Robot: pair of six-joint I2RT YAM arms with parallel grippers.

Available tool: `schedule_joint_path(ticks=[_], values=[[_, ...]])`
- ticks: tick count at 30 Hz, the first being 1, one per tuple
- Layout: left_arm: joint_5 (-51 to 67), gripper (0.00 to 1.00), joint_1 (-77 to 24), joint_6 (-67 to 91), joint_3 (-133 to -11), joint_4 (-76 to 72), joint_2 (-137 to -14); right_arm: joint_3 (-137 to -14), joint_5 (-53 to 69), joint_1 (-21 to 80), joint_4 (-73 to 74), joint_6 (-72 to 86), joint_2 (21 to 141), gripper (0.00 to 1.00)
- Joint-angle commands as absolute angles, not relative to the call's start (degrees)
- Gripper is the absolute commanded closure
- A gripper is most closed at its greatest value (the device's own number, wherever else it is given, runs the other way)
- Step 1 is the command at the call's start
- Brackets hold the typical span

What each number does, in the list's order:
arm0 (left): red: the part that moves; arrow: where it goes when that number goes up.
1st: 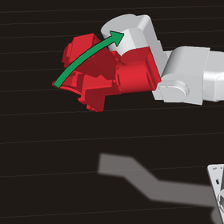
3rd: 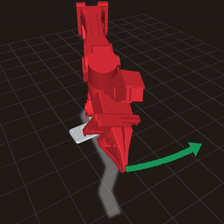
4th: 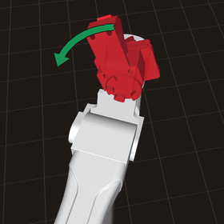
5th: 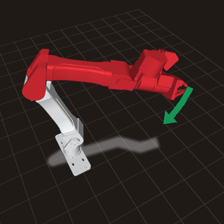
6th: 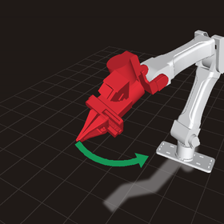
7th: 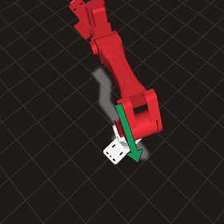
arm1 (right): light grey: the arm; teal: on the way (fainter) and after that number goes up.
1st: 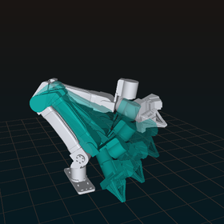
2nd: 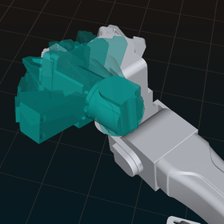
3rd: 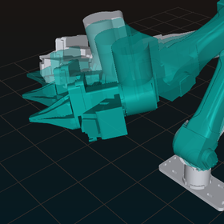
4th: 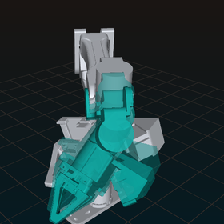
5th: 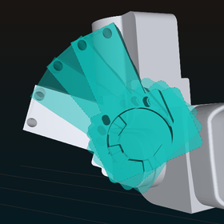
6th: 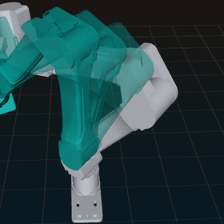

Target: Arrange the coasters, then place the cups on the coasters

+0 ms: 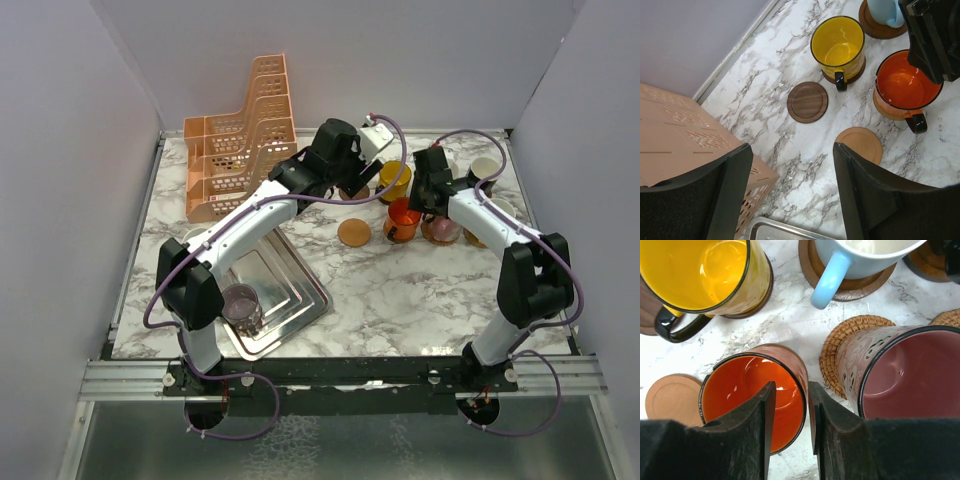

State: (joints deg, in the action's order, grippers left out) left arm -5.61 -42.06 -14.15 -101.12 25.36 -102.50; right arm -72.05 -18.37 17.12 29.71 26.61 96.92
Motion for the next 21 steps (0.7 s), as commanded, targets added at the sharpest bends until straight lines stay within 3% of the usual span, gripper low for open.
schedule_joint_path(ticks=[1, 13, 21], values=[[-5.5, 0.31, -42.0, -15.0, -100.1, 25.5, -99.5, -73.9, -20.6, 16.7, 26.7, 24.5, 92.6, 0.68], [-5.0, 0.25, -39.9, -18.8, -97.3, 26.3, -96.2, -76.0, -20.9, 16.7, 21.6, 14.4, 88.8, 0.73], [6.3, 0.25, -27.4, -21.6, -89.2, 30.9, -88.3, -71.3, -16.9, 16.7, 7.4, 0.8, 83.6, 0.73]])
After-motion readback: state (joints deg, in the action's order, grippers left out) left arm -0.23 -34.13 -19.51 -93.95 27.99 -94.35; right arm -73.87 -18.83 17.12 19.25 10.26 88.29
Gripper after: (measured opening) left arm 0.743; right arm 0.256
